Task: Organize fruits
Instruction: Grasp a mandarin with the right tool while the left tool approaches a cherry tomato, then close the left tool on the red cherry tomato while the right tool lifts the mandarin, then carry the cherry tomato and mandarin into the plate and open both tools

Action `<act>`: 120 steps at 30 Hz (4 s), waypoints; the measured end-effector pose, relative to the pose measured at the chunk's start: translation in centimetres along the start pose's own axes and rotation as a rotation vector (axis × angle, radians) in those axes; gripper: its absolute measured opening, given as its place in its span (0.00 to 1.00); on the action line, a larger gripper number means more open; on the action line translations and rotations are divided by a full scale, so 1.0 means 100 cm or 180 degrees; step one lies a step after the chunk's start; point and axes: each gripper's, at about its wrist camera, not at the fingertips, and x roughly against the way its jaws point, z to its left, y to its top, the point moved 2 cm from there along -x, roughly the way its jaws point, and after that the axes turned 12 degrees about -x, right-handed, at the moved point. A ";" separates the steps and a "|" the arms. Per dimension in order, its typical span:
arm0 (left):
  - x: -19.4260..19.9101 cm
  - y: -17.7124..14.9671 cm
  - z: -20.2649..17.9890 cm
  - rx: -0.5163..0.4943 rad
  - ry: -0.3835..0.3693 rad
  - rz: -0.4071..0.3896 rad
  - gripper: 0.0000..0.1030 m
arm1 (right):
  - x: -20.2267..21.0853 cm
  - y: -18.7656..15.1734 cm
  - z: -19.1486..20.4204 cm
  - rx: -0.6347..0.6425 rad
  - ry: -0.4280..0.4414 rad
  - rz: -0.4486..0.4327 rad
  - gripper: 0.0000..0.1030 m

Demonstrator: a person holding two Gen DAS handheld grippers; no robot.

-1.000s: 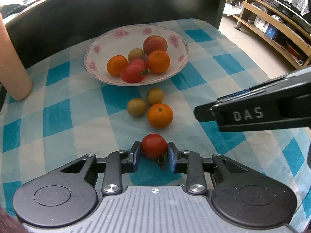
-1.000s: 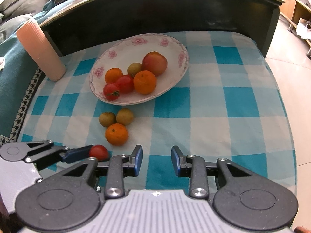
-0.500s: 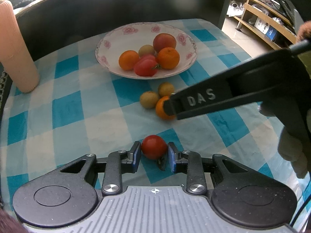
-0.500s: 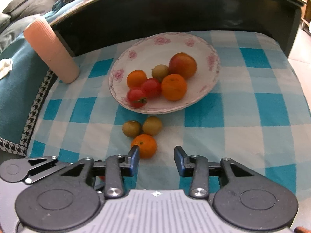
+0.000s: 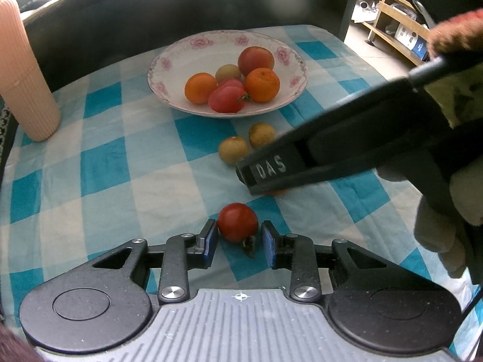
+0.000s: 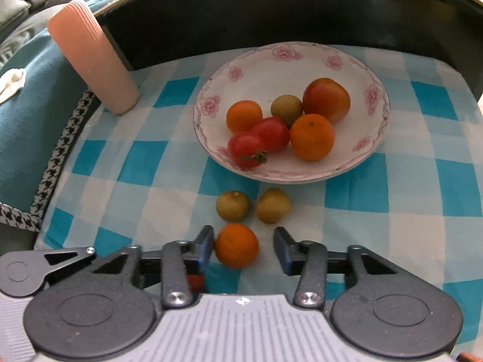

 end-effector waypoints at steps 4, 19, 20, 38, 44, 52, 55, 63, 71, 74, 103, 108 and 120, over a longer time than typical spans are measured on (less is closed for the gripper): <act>0.000 -0.001 0.001 -0.0014 0.0029 -0.0002 0.39 | 0.003 -0.006 0.004 0.0160 -0.0032 0.0010 0.43; -0.004 0.002 -0.008 -0.0111 0.0104 -0.0006 0.42 | 0.031 -0.024 -0.028 0.0308 -0.0114 -0.0025 0.43; -0.004 0.002 -0.008 -0.0118 0.0105 -0.0006 0.42 | 0.032 -0.025 -0.029 0.0307 -0.0105 -0.0024 0.43; -0.004 -0.002 -0.005 -0.0209 0.0130 -0.0052 0.61 | 0.037 -0.043 -0.036 0.0455 -0.0008 0.0063 0.50; -0.002 -0.001 -0.010 -0.0259 0.0067 -0.0067 0.46 | 0.040 -0.049 -0.032 0.0619 -0.0041 -0.0012 0.47; 0.001 0.002 -0.013 -0.0276 0.0088 -0.0059 0.40 | 0.040 -0.049 -0.031 0.0596 -0.0084 -0.0038 0.43; 0.002 0.004 -0.012 -0.0232 0.0064 -0.0068 0.38 | 0.042 -0.046 -0.034 0.0545 -0.0097 -0.0064 0.43; 0.005 0.010 -0.016 -0.0235 0.0042 -0.0101 0.35 | 0.047 -0.038 -0.031 0.0475 -0.0063 -0.0129 0.43; -0.002 0.003 -0.014 -0.0207 0.0047 -0.0012 0.38 | 0.047 -0.038 -0.034 0.0453 -0.0080 -0.0119 0.43; -0.002 0.002 -0.013 -0.0207 0.0049 -0.0030 0.39 | 0.047 -0.037 -0.037 0.0411 -0.0088 -0.0114 0.43; 0.018 0.069 0.014 0.0001 0.0248 -0.0435 0.35 | 0.060 0.007 -0.033 0.0261 -0.0124 -0.0479 0.43; 0.011 0.088 0.024 0.0053 0.0285 -0.0485 0.35 | 0.057 0.031 -0.037 0.0096 -0.0093 -0.0548 0.43; -0.008 0.108 0.043 0.0132 0.0357 -0.0492 0.34 | 0.039 0.069 -0.041 -0.0038 -0.0104 -0.0621 0.43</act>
